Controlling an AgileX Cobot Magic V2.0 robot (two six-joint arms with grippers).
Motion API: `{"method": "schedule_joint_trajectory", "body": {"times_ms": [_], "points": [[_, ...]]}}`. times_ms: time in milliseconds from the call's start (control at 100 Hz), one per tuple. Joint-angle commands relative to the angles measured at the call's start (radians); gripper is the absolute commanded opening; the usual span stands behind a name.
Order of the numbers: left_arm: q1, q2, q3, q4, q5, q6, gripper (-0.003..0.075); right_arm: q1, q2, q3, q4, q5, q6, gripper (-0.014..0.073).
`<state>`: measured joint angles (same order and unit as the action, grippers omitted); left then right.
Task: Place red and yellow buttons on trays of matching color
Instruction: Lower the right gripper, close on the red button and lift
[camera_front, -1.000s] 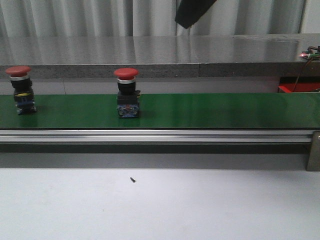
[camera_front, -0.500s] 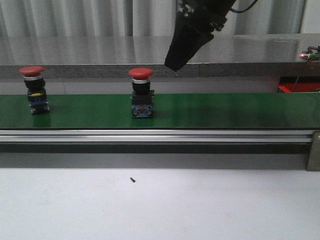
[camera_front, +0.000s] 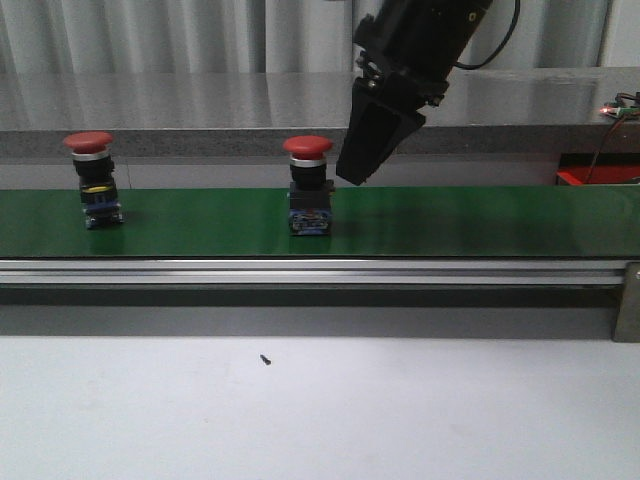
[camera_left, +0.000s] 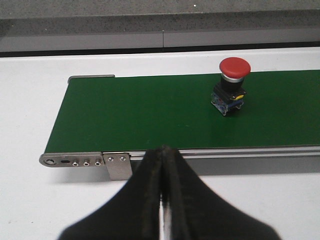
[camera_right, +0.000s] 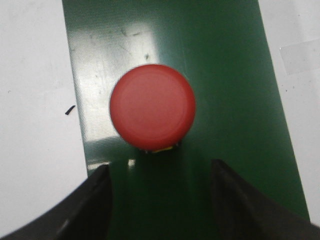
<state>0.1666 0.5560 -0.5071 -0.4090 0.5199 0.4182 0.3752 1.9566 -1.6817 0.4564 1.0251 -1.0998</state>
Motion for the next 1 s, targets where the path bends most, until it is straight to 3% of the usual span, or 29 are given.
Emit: {"method": "schedule_joint_trajectory", "body": {"times_ms": [0, 730, 820, 990], "points": [[-0.007, 0.001, -0.027, -0.020, -0.072, -0.001, -0.0020, -0.007, -0.054, -0.035, 0.028, -0.017, -0.007, 0.0441], [-0.007, 0.001, -0.027, -0.020, -0.072, -0.001, -0.0020, -0.005, -0.054, -0.035, 0.031, -0.018, -0.007, 0.0435], [-0.007, 0.001, -0.027, -0.020, -0.072, -0.001, -0.0020, -0.005, -0.054, -0.035, 0.031, -0.018, -0.007, 0.0373], [-0.007, 0.001, -0.027, -0.020, -0.072, -0.001, -0.0020, -0.005, -0.054, -0.035, 0.025, -0.017, -0.007, 0.0162]]}}
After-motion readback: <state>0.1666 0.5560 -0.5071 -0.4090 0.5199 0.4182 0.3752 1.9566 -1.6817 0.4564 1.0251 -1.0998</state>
